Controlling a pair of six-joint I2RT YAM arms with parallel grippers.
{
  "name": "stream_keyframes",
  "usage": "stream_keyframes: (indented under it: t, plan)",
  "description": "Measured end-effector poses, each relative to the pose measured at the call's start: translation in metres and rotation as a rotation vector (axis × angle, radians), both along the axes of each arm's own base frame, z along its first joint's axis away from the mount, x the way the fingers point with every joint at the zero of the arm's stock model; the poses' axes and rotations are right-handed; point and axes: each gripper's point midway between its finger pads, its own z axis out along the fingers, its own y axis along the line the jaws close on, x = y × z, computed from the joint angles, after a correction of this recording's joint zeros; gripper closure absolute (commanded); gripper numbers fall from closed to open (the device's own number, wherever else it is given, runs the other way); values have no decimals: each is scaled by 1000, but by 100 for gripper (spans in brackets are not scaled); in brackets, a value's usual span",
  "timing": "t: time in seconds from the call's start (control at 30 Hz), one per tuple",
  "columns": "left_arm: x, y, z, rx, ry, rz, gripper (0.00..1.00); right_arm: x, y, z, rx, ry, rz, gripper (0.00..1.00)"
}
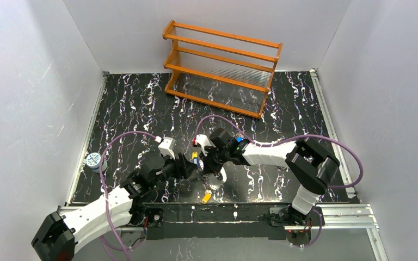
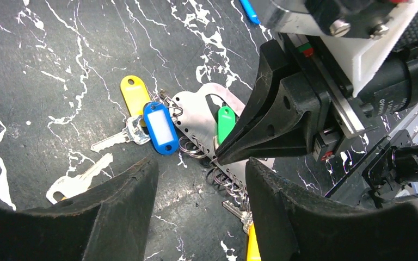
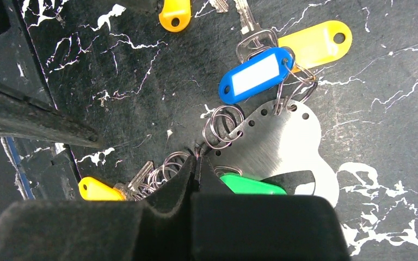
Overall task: Put the keys on the keyring
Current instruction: Pick up the keyring from the center of the board.
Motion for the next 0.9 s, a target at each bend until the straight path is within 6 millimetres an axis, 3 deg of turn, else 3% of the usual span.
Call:
stream_keyframes:
  t: [0.17,0.43,0.6,0.9]
  plan:
    - [1,0,7,9,-46,-19,43,0,-1,7,13,-15,5,99]
    - [-4,-15,32,30,-198,-186,45,0,-1,52,94,-88,32,99]
    - [-17,-30,50,51,-351,-372,60,-4,-4,66,89,-92,56,99]
    - [-36,-43,65,133,-614,-641,56,-18,-17,88,103,-97,107,99]
